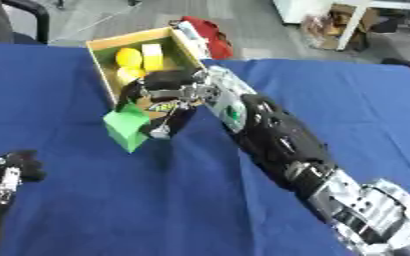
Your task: Pick up objects on the table and place them in the box.
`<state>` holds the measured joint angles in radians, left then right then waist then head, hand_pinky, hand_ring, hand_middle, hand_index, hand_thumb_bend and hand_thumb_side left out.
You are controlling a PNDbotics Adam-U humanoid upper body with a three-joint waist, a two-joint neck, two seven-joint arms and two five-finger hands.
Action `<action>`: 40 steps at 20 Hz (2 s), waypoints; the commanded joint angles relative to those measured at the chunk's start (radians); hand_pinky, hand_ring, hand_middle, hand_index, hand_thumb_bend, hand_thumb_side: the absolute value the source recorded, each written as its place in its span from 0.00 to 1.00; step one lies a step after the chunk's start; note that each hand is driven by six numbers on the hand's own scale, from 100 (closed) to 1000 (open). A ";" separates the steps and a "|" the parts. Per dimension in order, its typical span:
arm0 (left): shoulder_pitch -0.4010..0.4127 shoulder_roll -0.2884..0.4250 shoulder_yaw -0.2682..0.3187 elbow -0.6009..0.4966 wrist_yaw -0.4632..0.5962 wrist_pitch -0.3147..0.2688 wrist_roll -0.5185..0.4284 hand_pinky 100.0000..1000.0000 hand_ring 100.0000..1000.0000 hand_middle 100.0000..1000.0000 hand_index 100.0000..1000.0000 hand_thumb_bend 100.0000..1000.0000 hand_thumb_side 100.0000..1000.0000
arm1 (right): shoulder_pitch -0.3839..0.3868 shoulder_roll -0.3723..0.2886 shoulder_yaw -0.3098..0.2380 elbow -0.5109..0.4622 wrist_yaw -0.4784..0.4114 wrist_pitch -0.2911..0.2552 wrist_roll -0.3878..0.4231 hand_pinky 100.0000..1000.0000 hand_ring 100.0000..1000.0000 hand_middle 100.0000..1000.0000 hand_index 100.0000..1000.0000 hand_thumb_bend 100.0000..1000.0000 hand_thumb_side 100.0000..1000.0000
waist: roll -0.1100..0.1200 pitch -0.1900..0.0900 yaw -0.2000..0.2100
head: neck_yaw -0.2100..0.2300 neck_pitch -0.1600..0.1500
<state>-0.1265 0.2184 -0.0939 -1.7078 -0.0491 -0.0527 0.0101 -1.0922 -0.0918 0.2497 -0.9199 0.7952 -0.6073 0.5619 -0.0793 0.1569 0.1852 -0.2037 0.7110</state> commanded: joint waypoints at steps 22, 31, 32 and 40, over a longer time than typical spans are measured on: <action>-0.010 0.004 0.000 -0.011 0.006 -0.001 -0.007 0.60 0.51 0.50 0.70 0.00 0.73 | -0.098 0.057 -0.308 0.323 0.408 0.553 -0.622 0.84 0.88 1.00 1.00 0.00 0.12 | 0.014 -0.022 0.042 | -0.012 -0.019; -0.002 0.005 0.005 -0.010 0.006 -0.002 -0.003 0.60 0.51 0.50 0.70 0.00 0.73 | -0.079 0.020 -0.296 0.260 0.361 0.494 -0.643 0.80 0.83 0.96 1.00 0.00 0.16 | 0.018 -0.027 0.019 | -0.003 -0.009; 0.001 0.006 0.007 -0.010 0.006 -0.002 -0.001 0.60 0.51 0.50 0.70 0.00 0.73 | -0.071 0.007 -0.288 0.240 0.324 0.475 -0.644 0.79 0.81 0.95 1.00 0.00 0.17 | 0.019 -0.028 0.012 | 0.002 -0.006; 0.012 0.015 0.037 -0.017 -0.001 -0.005 0.028 0.60 0.51 0.50 0.70 0.00 0.72 | 0.095 -0.144 -0.170 -0.104 -0.115 0.323 -0.595 0.73 0.76 0.88 1.00 0.00 0.36 | 0.015 -0.032 -0.069 | 0.046 0.010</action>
<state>-0.1109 0.2192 -0.0691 -1.7079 -0.0477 -0.0556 0.0299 -0.9822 -0.1876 0.0644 -0.9442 0.7522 -0.2624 -0.0438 -0.0793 0.1544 0.1135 -0.1655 0.7168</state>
